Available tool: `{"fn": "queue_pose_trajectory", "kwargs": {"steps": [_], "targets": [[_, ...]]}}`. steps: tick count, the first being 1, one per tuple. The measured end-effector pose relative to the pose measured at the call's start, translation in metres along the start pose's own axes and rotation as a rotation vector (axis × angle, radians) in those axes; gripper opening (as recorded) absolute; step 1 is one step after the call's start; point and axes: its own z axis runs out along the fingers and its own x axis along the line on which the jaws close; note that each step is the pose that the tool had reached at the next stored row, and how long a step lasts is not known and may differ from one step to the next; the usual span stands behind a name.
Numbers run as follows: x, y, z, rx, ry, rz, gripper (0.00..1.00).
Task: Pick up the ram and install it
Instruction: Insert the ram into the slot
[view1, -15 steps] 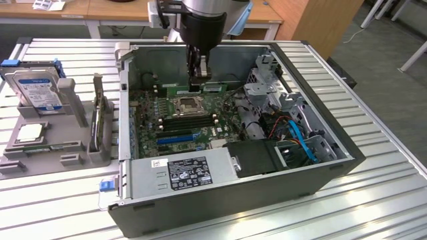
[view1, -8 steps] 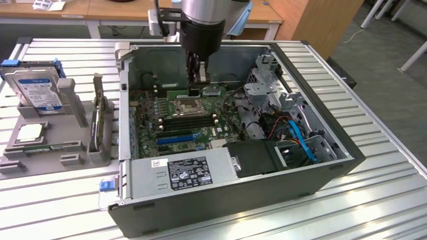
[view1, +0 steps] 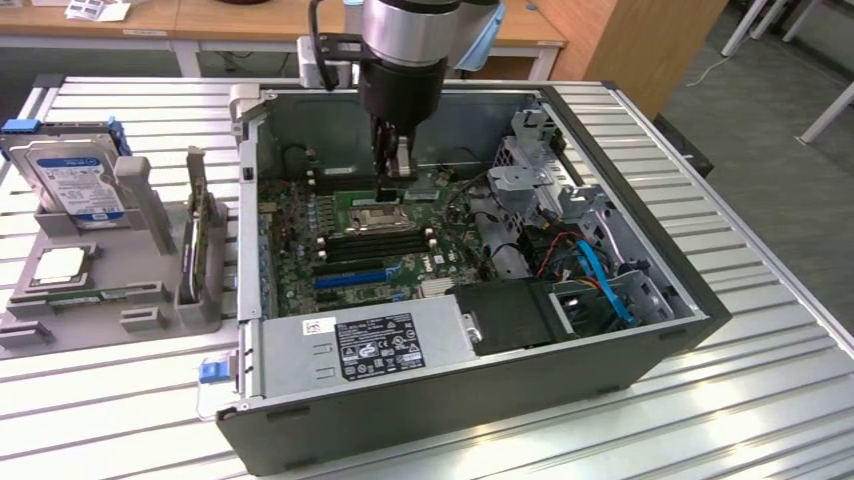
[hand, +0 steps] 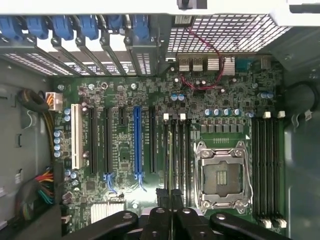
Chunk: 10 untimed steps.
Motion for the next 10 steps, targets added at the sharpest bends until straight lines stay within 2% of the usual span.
{"fn": "queue_pose_trajectory", "kwargs": {"steps": [10], "targets": [[0.000,0.0019,0.0183,0.0000,0.0001,0.000,0.12]]}}
